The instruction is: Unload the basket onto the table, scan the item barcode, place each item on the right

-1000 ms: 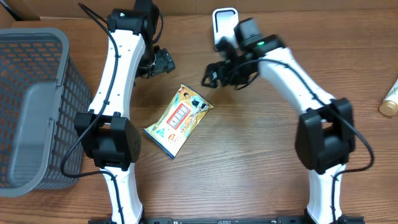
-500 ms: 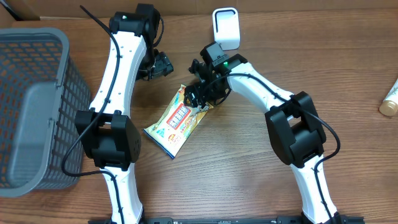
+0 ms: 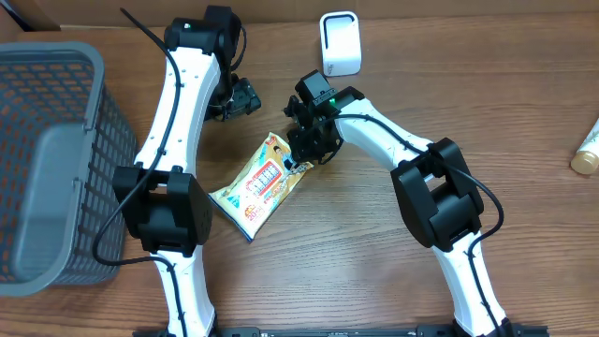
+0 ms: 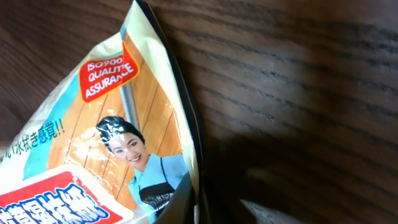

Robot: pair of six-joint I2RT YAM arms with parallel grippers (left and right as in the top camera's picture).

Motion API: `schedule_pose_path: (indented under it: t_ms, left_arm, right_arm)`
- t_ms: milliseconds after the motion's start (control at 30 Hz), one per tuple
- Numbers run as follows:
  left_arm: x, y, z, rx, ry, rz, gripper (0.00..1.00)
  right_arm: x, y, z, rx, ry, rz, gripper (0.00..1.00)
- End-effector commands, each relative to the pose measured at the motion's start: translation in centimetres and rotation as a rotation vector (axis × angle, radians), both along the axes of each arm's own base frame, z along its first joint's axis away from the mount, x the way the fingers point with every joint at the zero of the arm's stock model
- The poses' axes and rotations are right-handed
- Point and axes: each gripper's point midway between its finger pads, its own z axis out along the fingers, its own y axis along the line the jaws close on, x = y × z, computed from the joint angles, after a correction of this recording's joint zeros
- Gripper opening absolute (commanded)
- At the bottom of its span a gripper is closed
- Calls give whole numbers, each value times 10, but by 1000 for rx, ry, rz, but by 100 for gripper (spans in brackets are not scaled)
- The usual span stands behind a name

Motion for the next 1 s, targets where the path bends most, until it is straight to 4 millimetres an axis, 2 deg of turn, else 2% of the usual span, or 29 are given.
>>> schedule_pose_path:
  t_ms: [0, 167, 300, 400, 500, 600, 733, 967]
  left_arm:
    - [-2, 5, -4, 17, 13, 18, 100]
    - [-9, 5, -4, 17, 43, 8, 100]
    - [-12, -16, -10, -89, 74, -108, 100]
    - [-16, -32, -19, -175, 96, -166, 100]
    - [-19, -43, -31, -245, 114, -172, 100]
    - [-23, -61, -48, -352, 125, -229, 100]
    - [-27, -91, -73, -522, 114, -304, 100]
    - [-18, -115, -100, -666, 20, -359, 100]
  right_arm:
    - [11, -16, -9, -40, 39, -97, 4]
    - [38, -56, 17, -52, 71, -234, 4]
    - [57, -110, 41, -74, 97, -344, 4]
    - [59, -142, 46, -83, 130, -367, 4]
    - [53, -161, 44, -100, 168, -374, 4]
    - [50, -167, 44, -103, 192, -384, 4]
    - [44, -161, 43, -101, 207, -369, 4]
    - [39, -144, 38, -89, 206, -338, 4]
